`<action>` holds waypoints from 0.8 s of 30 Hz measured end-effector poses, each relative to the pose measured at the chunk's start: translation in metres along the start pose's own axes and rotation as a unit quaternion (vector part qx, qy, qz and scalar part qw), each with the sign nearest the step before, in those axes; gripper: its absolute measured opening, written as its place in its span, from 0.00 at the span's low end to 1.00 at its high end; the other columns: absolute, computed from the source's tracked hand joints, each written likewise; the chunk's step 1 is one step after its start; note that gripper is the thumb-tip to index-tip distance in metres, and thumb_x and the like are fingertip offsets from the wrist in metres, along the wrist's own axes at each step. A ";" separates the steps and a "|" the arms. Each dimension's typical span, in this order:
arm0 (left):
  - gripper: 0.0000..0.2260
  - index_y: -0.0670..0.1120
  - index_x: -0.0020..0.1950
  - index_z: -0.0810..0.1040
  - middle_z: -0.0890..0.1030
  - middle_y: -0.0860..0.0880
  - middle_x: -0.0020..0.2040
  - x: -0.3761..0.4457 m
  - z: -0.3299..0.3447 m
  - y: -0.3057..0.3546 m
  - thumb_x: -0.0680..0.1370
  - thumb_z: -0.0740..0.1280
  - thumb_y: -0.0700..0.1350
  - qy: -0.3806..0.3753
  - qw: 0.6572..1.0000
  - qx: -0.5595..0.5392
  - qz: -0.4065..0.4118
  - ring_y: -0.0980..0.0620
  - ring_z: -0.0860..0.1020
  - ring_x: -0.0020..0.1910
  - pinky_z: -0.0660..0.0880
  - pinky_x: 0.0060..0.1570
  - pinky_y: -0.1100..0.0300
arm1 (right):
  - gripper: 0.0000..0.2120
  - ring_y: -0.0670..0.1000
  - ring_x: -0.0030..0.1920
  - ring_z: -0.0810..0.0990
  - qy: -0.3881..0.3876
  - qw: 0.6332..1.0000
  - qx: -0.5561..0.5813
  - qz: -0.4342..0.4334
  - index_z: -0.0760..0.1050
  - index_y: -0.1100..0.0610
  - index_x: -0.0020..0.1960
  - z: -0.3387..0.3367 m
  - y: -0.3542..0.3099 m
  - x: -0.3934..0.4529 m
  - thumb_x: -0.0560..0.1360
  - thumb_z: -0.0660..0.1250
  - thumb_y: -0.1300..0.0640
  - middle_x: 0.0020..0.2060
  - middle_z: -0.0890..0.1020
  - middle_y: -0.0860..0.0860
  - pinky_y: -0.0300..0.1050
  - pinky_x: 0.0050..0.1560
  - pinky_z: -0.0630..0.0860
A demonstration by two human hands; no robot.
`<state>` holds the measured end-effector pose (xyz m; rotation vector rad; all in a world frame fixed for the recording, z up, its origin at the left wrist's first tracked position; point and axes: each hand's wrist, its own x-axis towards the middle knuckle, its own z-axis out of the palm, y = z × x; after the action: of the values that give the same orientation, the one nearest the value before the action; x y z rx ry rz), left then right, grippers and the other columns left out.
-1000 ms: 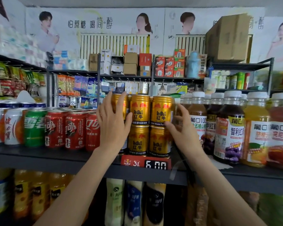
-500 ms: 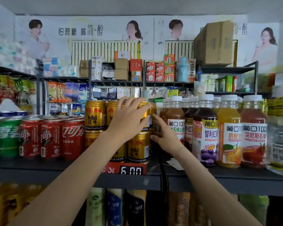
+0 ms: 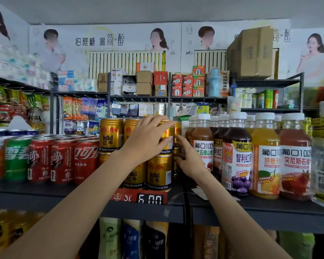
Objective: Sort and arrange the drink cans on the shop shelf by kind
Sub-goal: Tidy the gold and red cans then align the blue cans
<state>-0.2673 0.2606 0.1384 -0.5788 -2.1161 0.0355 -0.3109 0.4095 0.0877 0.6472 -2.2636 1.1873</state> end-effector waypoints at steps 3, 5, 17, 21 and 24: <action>0.20 0.54 0.73 0.62 0.65 0.54 0.71 0.009 -0.007 -0.006 0.81 0.55 0.52 0.012 0.999 -0.037 -0.017 0.54 0.60 0.70 0.50 0.70 0.56 | 0.32 0.53 0.67 0.69 0.024 1.000 0.007 0.013 0.54 0.53 0.75 -0.009 -0.003 0.006 0.76 0.60 0.69 0.68 0.69 0.53 0.45 0.64 0.67; 0.18 0.52 0.70 0.67 0.67 0.54 0.70 0.023 -0.012 -0.011 0.82 0.52 0.51 -0.013 0.999 -0.043 -0.030 0.54 0.62 0.70 0.48 0.70 0.55 | 0.31 0.53 0.68 0.69 0.013 1.000 0.001 0.021 0.53 0.54 0.75 -0.008 -0.005 0.013 0.76 0.60 0.69 0.68 0.70 0.54 0.46 0.65 0.66; 0.22 0.46 0.33 0.67 0.68 0.47 0.32 0.088 -0.012 -0.012 0.81 0.48 0.55 -0.284 0.946 -0.103 -0.120 0.51 0.68 0.31 0.67 0.38 0.59 | 0.36 0.54 0.75 0.54 -0.029 0.994 -0.085 0.056 0.49 0.49 0.77 0.013 0.011 0.034 0.76 0.59 0.69 0.75 0.56 0.52 0.54 0.74 0.55; 0.17 0.45 0.42 0.71 0.72 0.46 0.37 0.094 -0.003 -0.014 0.81 0.49 0.52 -0.310 0.939 -0.101 -0.113 0.49 0.71 0.35 0.70 0.43 0.55 | 0.36 0.54 0.75 0.52 -0.039 0.992 -0.112 0.047 0.47 0.48 0.77 0.013 0.011 0.033 0.76 0.58 0.69 0.76 0.52 0.52 0.51 0.74 0.53; 0.15 0.45 0.44 0.71 0.72 0.45 0.40 0.095 -0.002 -0.015 0.80 0.49 0.51 -0.310 0.941 -0.089 -0.105 0.49 0.71 0.38 0.72 0.47 0.52 | 0.38 0.54 0.75 0.50 -0.048 0.991 -0.119 0.045 0.45 0.48 0.77 0.011 0.008 0.032 0.75 0.58 0.71 0.76 0.50 0.52 0.50 0.74 0.52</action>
<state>-0.3169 0.2869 0.2167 -0.4795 -2.8107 -0.1086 -0.3428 0.3984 0.0970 0.5246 -2.4889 0.9234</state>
